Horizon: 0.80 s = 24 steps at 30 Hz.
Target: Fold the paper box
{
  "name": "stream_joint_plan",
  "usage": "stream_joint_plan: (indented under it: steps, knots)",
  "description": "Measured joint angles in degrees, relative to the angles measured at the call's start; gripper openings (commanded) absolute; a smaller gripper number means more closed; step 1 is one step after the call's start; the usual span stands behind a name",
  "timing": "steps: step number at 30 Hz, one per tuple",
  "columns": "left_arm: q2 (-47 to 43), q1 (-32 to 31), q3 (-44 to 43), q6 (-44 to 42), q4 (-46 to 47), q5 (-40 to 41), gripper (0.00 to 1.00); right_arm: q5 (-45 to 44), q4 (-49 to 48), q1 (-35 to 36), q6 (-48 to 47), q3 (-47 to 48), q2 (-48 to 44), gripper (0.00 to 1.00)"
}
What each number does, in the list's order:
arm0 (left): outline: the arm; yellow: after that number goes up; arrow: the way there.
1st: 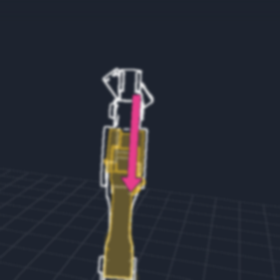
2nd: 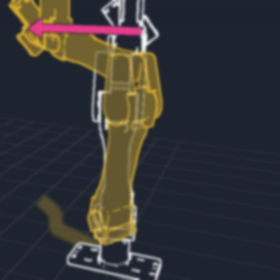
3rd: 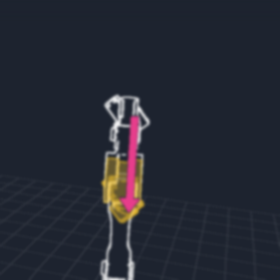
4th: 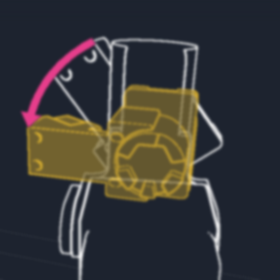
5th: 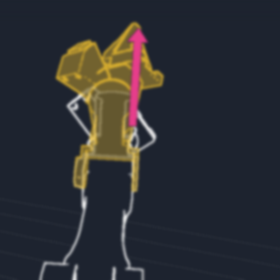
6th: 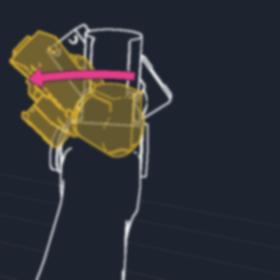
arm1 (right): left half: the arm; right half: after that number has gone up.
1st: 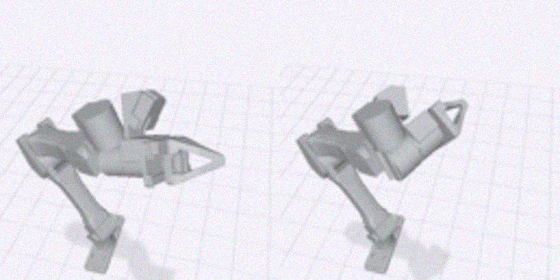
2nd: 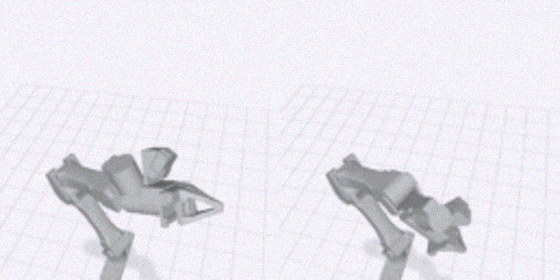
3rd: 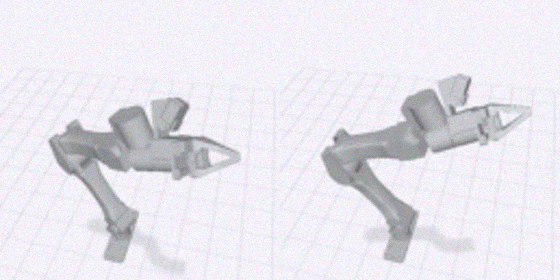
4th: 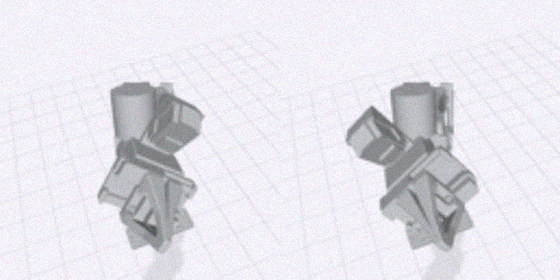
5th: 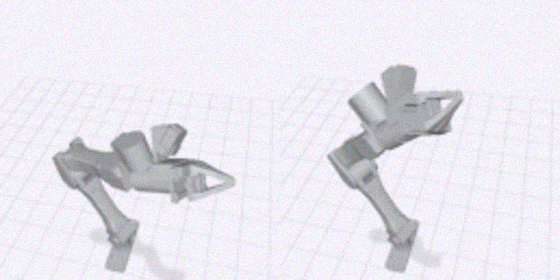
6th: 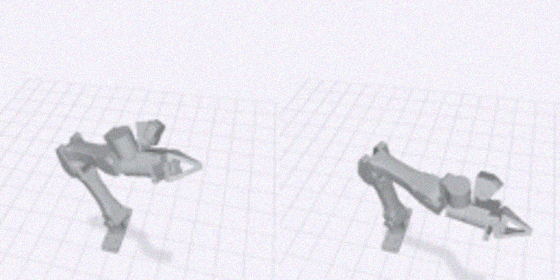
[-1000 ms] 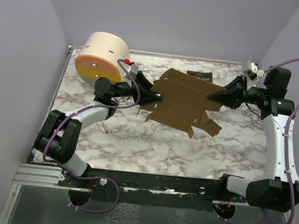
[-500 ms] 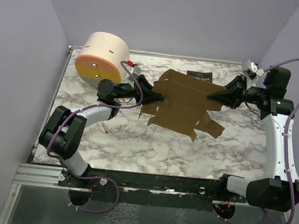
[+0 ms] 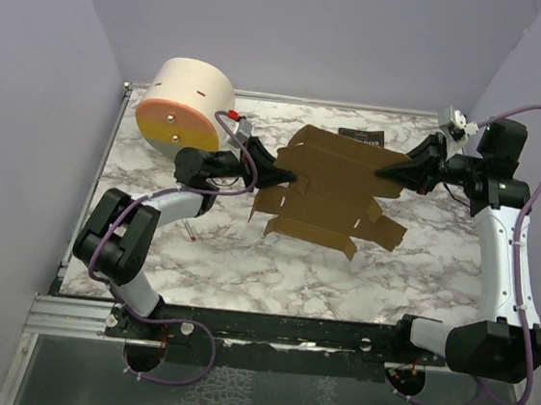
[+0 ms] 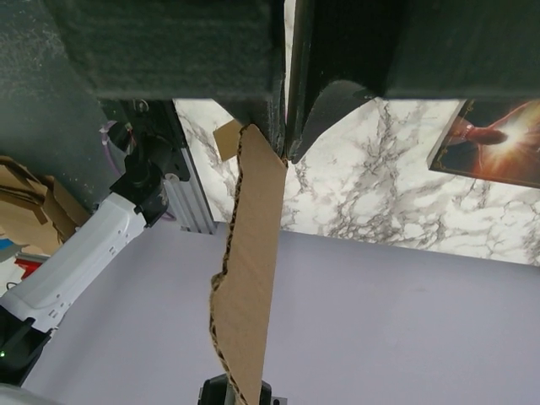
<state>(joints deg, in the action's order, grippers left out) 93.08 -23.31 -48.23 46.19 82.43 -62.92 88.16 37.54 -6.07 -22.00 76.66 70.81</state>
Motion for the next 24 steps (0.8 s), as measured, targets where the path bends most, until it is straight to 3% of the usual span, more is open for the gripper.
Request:
stream_joint_plan:
  steps: [3,10,13,20,24]
  knots:
    - [-0.2,0.7,1.0,0.5,0.9,0.7,0.46,0.0,-0.9,0.1,1.2,-0.2,0.0,0.01]
    - [-7.2,10.2,11.9,6.0,5.4,7.2,0.85,0.0,-1.2,0.1,1.9,-0.3,0.0,0.01]
    - [-10.5,13.6,14.5,8.9,5.6,10.3,0.87,0.0,-1.2,0.1,1.8,-0.5,0.0,0.01]
    - [-15.6,13.4,11.7,9.4,4.1,12.1,0.93,-0.1,-1.2,0.1,1.8,-0.9,0.0,0.01]
    - [-20.3,10.0,5.6,-0.3,-10.5,13.1,0.98,-0.1,-1.2,0.1,1.8,-0.9,0.0,0.01]
